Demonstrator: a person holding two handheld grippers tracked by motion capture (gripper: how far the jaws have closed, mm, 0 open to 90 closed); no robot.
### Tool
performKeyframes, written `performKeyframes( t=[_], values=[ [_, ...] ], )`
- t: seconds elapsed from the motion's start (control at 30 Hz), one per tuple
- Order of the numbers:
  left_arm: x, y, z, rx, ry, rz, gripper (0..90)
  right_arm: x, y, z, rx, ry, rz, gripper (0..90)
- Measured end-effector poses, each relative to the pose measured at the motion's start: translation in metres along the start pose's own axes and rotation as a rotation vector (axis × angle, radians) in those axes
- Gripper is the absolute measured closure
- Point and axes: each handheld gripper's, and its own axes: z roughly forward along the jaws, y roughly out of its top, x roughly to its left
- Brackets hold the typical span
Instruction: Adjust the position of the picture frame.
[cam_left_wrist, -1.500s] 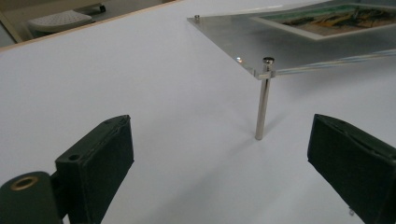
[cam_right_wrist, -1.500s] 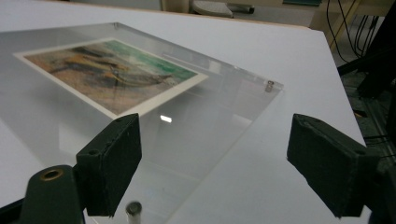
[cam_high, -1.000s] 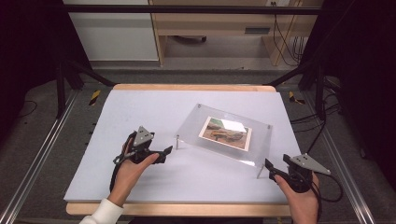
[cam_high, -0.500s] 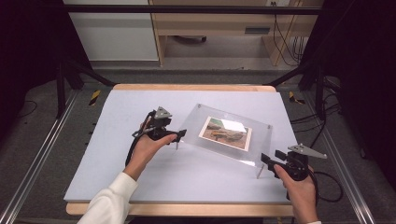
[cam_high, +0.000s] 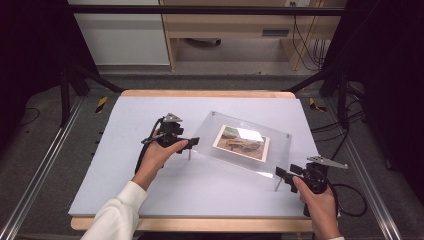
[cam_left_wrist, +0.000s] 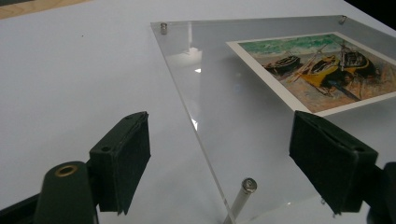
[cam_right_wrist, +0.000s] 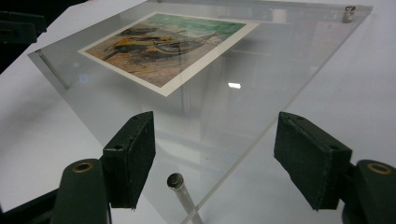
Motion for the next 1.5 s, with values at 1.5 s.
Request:
performKeyframes(
  t=[1.5],
  values=[
    [-0.015,-0.023,-0.005,-0.021,-0.026,0.082,18.0,0.023,-0.018,-0.015,-0.014,0.002,-0.110,20.9]
  ],
)
